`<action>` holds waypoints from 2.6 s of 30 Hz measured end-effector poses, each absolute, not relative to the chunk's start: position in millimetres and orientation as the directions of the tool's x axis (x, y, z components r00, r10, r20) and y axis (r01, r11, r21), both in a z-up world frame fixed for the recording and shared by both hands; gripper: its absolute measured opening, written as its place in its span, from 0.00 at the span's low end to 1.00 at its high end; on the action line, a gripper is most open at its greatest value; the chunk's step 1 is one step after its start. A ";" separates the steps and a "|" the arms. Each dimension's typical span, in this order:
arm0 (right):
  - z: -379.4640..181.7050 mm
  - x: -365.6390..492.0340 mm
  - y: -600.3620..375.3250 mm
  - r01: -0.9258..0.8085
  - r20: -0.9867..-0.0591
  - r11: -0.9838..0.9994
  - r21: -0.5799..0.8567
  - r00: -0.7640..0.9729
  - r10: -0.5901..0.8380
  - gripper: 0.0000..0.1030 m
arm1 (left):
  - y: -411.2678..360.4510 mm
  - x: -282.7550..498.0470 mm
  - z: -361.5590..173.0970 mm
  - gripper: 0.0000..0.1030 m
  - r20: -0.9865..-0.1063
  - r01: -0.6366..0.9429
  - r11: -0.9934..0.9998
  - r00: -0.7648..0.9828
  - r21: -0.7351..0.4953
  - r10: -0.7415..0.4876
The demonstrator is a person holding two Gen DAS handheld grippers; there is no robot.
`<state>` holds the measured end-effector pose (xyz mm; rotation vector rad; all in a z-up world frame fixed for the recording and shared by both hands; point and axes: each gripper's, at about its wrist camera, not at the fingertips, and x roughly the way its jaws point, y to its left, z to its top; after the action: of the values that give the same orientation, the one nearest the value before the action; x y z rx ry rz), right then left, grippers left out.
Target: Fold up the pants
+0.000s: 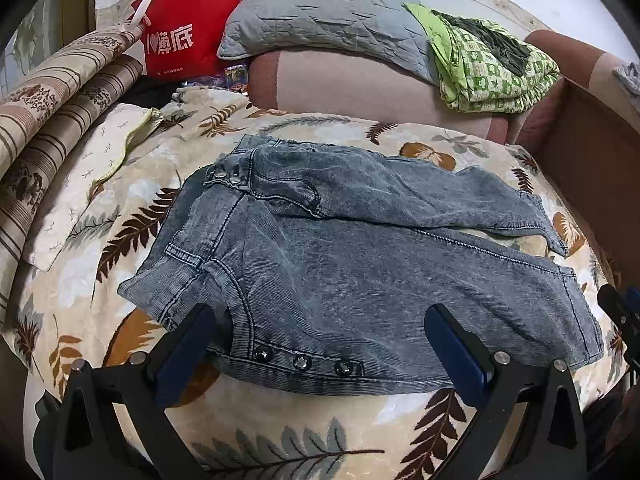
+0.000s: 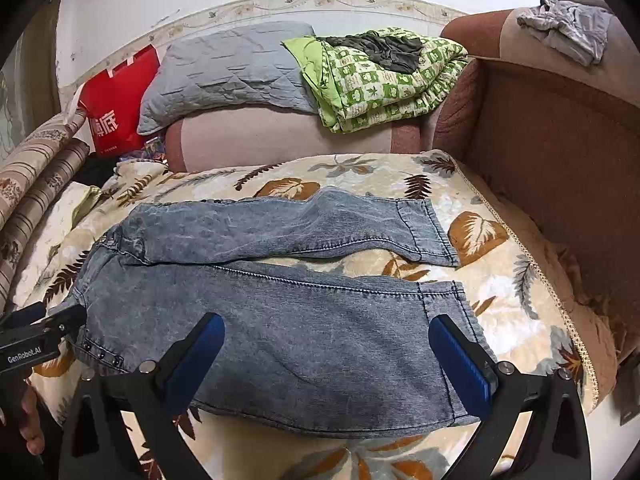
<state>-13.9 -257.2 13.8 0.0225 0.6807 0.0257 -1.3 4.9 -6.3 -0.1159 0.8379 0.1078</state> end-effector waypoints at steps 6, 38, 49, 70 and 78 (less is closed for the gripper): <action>14.6 -14.6 -256.0 -0.015 -0.630 1.000 0.022 0.776 0.025 1.00 | 8.0 -2.6 -7.1 1.00 -0.746 -0.144 0.987 0.665 -0.068 0.046; -24.5 -18.2 -270.3 0.000 -0.713 0.982 0.190 0.687 0.138 1.00 | 63.3 -13.8 -28.8 1.00 -0.786 -0.266 0.961 0.610 -0.080 0.103; -46.7 -34.6 -317.2 0.154 -0.758 0.889 0.432 0.595 0.266 1.00 | 126.3 -9.8 -51.3 1.00 -0.821 -0.394 0.883 0.570 -0.256 0.016; -98.2 -12.5 -457.5 0.485 -0.696 0.529 0.696 0.636 0.332 0.41 | 178.1 39.2 -83.9 0.22 -0.859 -0.570 0.768 0.510 -0.290 0.054; -82.6 -0.6 -451.9 0.423 -0.719 0.638 0.644 0.620 0.314 0.21 | 172.5 37.7 -57.5 0.05 -0.828 -0.552 0.796 0.548 -0.250 0.121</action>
<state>-0.6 -451.9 -82.6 0.9121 0.9341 -0.0735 37.7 172.5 -57.5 -0.5276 0.9110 0.4209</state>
